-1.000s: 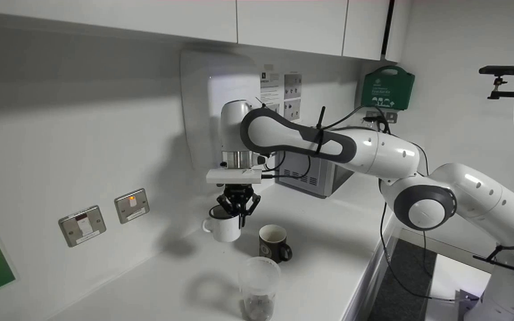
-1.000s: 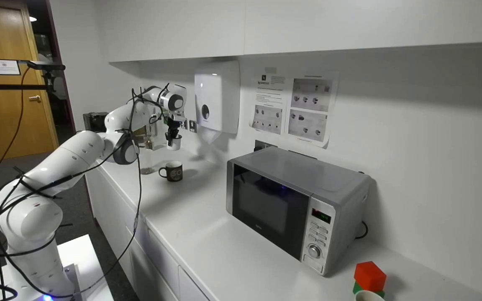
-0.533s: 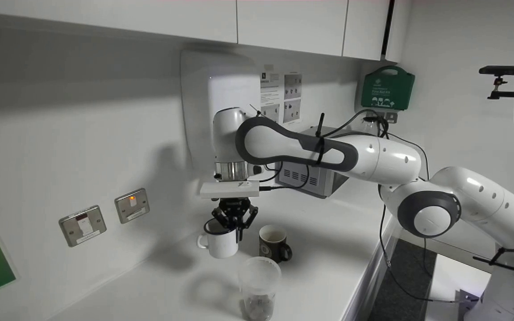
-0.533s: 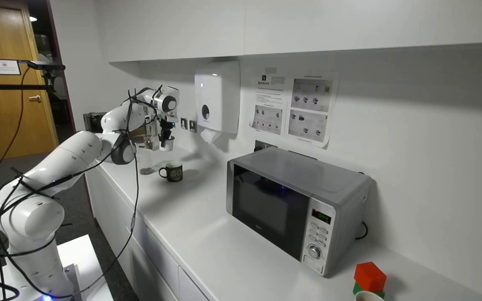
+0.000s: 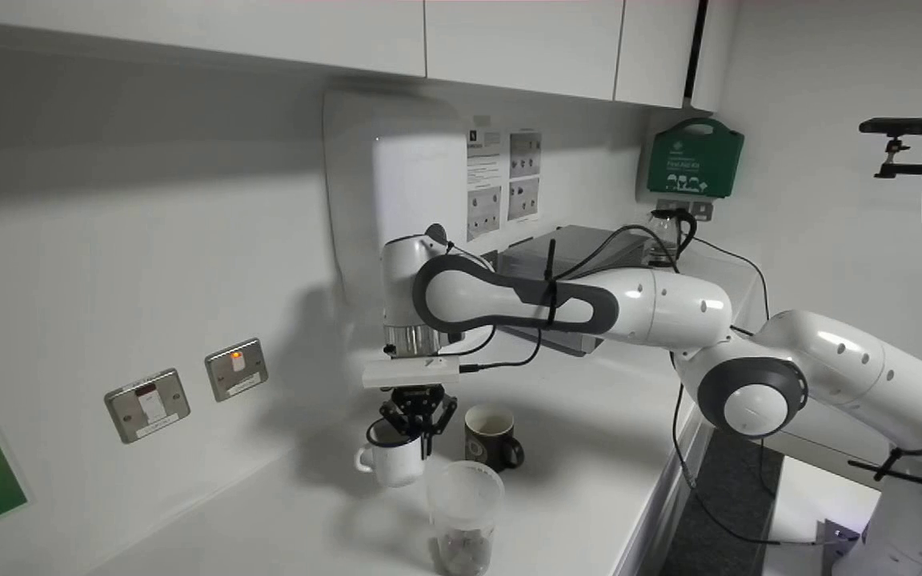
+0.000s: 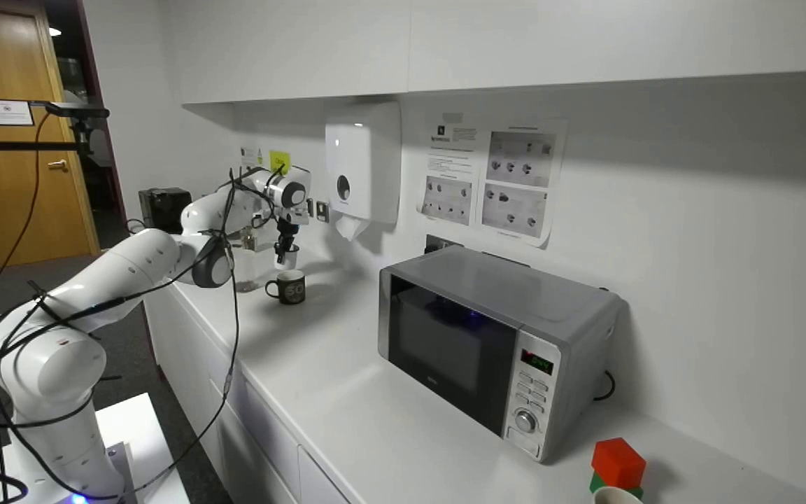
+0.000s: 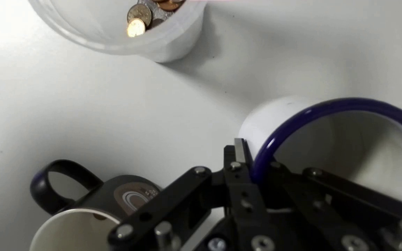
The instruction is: Pour the contents in the white mug into the cup.
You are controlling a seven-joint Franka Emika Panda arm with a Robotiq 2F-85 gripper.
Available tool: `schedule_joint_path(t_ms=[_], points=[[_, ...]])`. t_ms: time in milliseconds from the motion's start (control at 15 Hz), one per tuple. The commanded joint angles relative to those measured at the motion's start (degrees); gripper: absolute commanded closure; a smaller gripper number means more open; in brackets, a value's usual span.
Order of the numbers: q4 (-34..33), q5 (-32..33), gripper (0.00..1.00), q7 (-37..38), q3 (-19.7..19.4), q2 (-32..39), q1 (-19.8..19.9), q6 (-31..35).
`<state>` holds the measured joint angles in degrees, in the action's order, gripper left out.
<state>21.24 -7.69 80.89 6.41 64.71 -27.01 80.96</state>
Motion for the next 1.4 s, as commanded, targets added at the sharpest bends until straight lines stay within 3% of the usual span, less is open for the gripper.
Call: schedule_joint_path(t_ms=[0, 1067, 1133, 1200, 1333], points=[[0.5, -1.3, 0.99, -3.3, 1.7, 0.9, 1.1, 3.3], [1.1, -1.0, 0.99, -7.4, 1.5, 2.8, 1.4, 3.4], [1.1, -0.9, 0.69, -7.3, 1.4, 2.7, 1.4, 3.3], [1.1, -0.9, 0.68, -7.3, 1.4, 2.7, 1.4, 3.2], [1.1, -0.8, 0.54, -7.2, 1.3, 2.6, 1.4, 3.1]])
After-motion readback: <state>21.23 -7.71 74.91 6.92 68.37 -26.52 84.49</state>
